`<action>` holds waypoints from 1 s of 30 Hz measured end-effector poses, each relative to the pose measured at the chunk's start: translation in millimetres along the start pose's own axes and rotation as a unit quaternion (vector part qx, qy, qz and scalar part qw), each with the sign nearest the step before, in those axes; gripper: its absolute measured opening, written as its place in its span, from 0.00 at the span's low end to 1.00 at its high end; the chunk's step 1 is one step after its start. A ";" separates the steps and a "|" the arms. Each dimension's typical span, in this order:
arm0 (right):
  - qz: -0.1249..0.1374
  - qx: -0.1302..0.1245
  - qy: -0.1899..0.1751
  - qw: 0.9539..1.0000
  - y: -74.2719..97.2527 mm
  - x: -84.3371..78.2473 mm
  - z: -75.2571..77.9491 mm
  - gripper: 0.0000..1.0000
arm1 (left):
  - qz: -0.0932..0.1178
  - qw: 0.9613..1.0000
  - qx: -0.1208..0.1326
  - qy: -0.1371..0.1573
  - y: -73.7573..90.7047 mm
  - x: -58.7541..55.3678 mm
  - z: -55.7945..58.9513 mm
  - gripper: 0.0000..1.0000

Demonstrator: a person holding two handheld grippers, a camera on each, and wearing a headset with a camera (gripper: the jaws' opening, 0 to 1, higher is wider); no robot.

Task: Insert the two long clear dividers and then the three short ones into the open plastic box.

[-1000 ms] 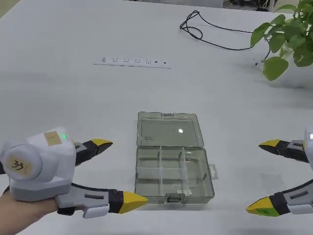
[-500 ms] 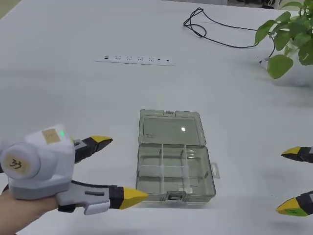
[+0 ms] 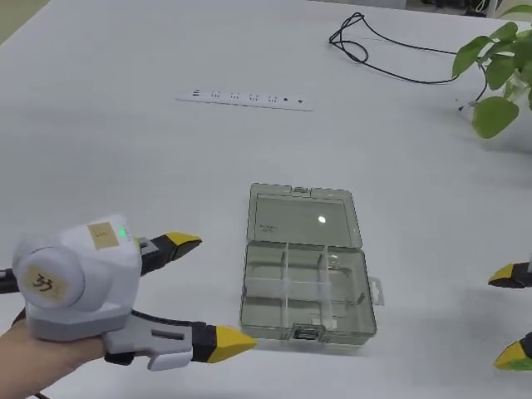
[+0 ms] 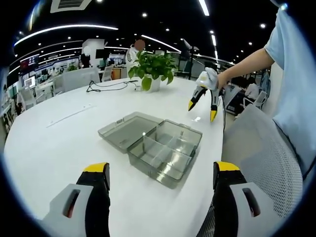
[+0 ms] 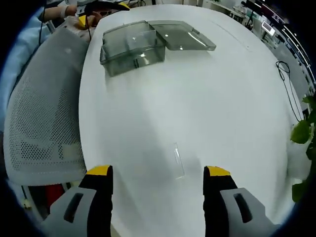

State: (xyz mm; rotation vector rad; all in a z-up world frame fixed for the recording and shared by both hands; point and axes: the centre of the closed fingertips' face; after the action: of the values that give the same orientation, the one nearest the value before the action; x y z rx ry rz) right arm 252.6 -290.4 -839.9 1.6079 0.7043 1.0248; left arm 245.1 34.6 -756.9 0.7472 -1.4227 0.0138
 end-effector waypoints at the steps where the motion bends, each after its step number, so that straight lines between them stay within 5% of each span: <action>1: 0.004 0.007 0.009 1.000 -0.7 1.6 -0.5 0.71 | 0.000 1.000 0.001 0.001 0.1 -0.4 -0.5 0.87; 7: -0.034 0.017 0.058 0.998 -4.5 -2.0 -0.8 0.54 | 0.004 1.000 0.007 0.011 0.5 -1.2 1.1 0.87; 18: -0.041 -0.006 0.100 0.994 -7.5 -0.7 4.3 0.41 | 0.006 1.000 0.011 0.020 0.6 -3.2 2.0 0.86; 30: -0.045 -0.017 0.061 0.997 -6.7 1.3 5.6 0.33 | 0.012 1.000 0.014 0.023 3.5 3.6 1.0 0.85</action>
State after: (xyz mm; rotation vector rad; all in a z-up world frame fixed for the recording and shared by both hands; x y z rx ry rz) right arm 258.5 -290.1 -846.4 1.4799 0.8305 1.0703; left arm 243.4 35.4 -752.1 0.7479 -1.3895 0.0693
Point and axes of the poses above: the centre of the closed fingertips' face, and the gripper's own axes: y roughly backward along the fingers, z roughly to its right, x roughly out of its top, and after that the axes turned 10 degrees about -y, right-handed
